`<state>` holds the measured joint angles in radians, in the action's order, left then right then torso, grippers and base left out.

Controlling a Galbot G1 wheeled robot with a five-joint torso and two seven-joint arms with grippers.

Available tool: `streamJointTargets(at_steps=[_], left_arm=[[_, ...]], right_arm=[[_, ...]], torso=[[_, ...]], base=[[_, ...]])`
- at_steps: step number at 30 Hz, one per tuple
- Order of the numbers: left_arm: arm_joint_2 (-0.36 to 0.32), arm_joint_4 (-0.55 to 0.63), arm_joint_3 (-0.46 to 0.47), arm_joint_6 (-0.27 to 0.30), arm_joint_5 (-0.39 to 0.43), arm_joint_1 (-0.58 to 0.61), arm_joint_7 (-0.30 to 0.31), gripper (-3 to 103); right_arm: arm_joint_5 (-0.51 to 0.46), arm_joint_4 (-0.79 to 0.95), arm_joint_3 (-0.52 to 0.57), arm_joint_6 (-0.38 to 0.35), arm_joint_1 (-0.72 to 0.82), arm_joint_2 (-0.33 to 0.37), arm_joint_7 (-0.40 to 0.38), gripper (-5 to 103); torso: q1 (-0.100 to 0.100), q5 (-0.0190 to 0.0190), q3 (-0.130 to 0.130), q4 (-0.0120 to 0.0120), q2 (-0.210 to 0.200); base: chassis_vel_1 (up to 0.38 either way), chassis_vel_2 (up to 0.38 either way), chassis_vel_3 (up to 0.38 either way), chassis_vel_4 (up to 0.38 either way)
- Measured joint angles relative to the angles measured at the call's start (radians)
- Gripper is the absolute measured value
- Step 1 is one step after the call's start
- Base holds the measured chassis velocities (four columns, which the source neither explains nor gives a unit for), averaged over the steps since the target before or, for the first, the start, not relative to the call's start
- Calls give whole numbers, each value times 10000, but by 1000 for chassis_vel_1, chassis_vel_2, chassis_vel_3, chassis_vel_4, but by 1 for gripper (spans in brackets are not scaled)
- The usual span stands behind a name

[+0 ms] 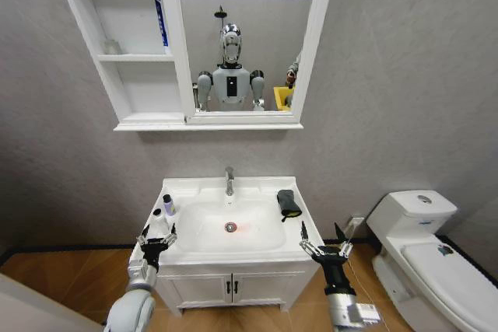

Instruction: Move facial cleanser and shampoo from washbasin to cabinet, then wipe washbasin with towel.

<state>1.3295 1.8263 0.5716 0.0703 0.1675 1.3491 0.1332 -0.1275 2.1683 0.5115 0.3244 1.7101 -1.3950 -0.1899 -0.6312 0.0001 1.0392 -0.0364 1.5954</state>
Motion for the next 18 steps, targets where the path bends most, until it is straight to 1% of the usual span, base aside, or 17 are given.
streamJointTargets(at_steps=[2,3,4,6,7,9,12,14,15,16,17,18], left_arm=[[19,-575,-86,-48,10,-421,167,97],[19,-575,-86,-48,10,-421,167,97],[75,-1025,-89,-216,-103,-778,298,97],[178,-1562,-31,-551,-255,-1226,590,97],[178,-1562,-31,-551,-255,-1226,590,97],[262,-1857,65,-721,-228,-1492,817,97],[292,-1965,135,-757,-171,-1581,840,94],[277,-1980,163,-651,105,-1571,836,84],[277,-1980,163,-651,105,-1571,836,84],[233,-1966,163,-544,206,-1505,747,78],[233,-1966,163,-544,206,-1505,747,78],[189,-1939,161,-495,227,-1439,605,72]], right_arm=[[-81,-110,64,106,20,34,1,100],[-81,-110,64,106,20,34,1,100],[-121,-162,115,151,44,55,3,100],[-159,-183,170,188,92,96,4,100],[-159,-183,170,188,92,96,4,100],[-191,-198,212,198,115,139,5,100],[-211,-220,247,198,111,161,4,100],[-238,-247,273,198,64,159,5,100],[-238,-247,273,198,64,159,5,100],[-248,-253,273,193,22,135,4,100],[-248,-253,273,193,22,135,4,100],[-249,-258,265,179,-15,112,4,100]], torso=[[-5,-2,2,-1,-3],[-5,-2,2,-1,-3],[-6,-2,2,-1,-3],[-5,-2,2,1,-3],[-5,-2,2,1,-3],[-3,-1,1,0,-3],[-3,-1,2,0,-3],[-3,-1,1,0,-3],[-3,-1,1,0,-3],[-3,-1,2,-1,-3],[-3,-1,2,-1,-3],[-3,-1,2,-3,-3]], base=[[0,0,0,0],[0,0,0,0],[0,0,0,0],[0,0,0,0],[0,0,0,0],[0,0,0,0],[0,0,0,0],[0,0,0,0],[0,0,0,0],[0,0,0,0],[0,0,0,0],[0,0,0,0]])
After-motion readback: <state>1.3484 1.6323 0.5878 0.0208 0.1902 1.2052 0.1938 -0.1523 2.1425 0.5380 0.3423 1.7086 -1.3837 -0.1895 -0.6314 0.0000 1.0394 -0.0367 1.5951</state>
